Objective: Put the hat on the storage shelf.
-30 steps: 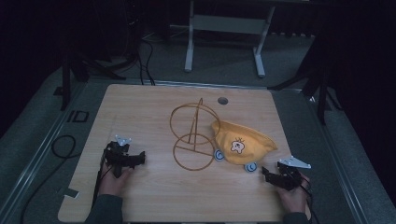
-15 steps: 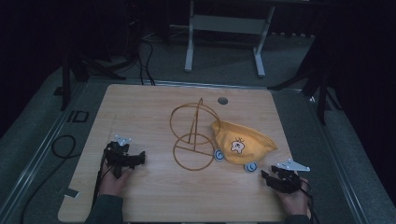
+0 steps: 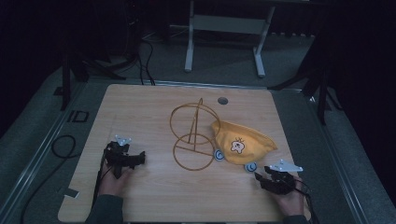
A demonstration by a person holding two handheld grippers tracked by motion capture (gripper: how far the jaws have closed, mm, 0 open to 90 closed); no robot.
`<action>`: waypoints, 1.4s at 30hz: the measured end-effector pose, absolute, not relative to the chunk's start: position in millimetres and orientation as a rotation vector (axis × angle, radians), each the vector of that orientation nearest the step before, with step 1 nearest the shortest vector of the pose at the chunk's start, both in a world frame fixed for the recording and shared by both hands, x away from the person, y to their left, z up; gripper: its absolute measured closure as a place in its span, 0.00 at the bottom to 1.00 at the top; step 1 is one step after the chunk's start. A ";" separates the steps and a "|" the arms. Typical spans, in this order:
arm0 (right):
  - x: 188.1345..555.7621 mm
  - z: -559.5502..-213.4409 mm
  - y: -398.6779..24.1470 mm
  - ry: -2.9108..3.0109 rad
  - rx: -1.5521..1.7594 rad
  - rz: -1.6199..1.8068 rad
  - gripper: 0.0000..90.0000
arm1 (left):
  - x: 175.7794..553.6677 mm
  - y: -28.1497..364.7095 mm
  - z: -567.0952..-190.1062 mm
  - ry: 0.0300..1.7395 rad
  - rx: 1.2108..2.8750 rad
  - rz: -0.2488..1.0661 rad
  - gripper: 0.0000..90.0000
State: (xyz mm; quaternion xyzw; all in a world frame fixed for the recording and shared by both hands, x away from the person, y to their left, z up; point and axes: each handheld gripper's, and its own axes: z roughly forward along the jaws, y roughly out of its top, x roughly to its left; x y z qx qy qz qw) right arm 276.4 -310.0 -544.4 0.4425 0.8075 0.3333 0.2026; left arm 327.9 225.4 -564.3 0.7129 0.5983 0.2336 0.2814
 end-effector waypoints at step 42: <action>290.5 -545.9 -287.4 2.316 1.197 0.942 0.90 | 327.9 225.4 -564.3 1.603 1.910 0.626 0.00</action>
